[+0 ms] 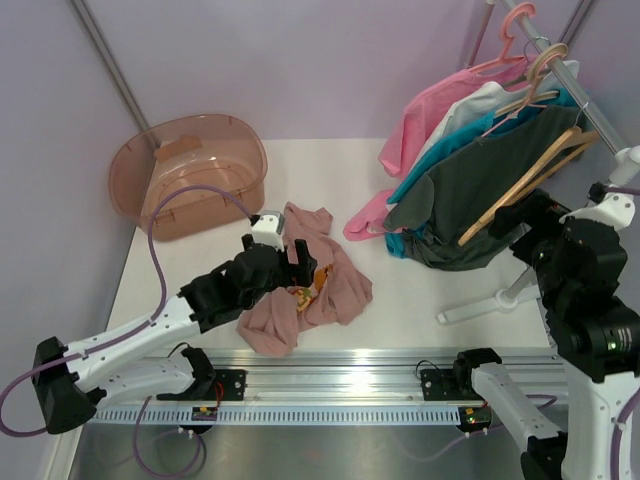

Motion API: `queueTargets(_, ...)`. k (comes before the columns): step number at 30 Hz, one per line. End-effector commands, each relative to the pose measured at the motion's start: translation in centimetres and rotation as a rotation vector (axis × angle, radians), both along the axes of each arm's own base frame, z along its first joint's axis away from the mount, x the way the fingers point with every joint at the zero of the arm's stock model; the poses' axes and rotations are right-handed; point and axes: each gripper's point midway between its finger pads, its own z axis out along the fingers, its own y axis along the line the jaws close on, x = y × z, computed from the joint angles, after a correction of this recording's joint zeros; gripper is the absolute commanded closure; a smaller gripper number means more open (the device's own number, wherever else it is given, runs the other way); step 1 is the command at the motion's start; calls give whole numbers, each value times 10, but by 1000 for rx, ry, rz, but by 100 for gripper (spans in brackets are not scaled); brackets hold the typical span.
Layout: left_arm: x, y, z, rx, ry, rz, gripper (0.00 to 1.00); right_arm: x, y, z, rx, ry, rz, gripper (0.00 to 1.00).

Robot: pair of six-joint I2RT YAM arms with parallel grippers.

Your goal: Remove the t-shirt from the hanger

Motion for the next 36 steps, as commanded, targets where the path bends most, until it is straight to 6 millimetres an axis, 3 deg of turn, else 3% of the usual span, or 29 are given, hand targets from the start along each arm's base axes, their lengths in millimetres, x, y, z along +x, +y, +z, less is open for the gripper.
queueTargets(1,15,17,-30,52,56,132,1,-5,60,-16,86,-2,340,0)
queueTargets(2,17,13,-33,45,60,124,1,-11,82,-16,127,-21,459,1)
queueTargets(6,22,3,-71,160,122,89,1,-23,112,-19,204,-116,630,0)
queueTargets(7,26,1,-90,216,154,96,1,-27,120,-19,216,-126,680,0)
queueTargets(13,38,-3,-159,363,267,118,1,-42,137,-13,244,-230,795,1)
queueTargets(16,44,-3,-177,378,294,124,3,-48,140,-11,234,-265,826,1)
queueTargets(17,44,-2,-181,385,296,116,8,-54,139,-8,223,-290,828,0)
queueTargets(21,55,1,-175,362,287,126,85,-57,144,-10,222,-313,867,1)
queueTargets(23,61,1,-146,332,251,129,100,-60,151,-13,235,-314,920,0)
queueTargets(26,80,-11,-68,269,108,105,100,-60,156,-17,238,-326,952,1)
queueTargets(27,88,-20,-9,179,7,83,100,-58,155,-18,231,-330,944,1)
queueTargets(30,99,-13,80,135,-169,106,100,-51,151,-25,211,-321,921,0)
queueTargets(31,107,-8,133,103,-261,153,100,-51,152,-25,208,-322,923,1)
queueTargets(32,113,3,158,159,-319,181,100,-52,152,-25,210,-324,923,0)
queueTargets(33,124,23,201,171,-391,304,100,-54,153,-24,213,-332,935,0)
queueTargets(36,152,65,245,273,-485,484,100,-66,156,-17,225,-376,966,0)
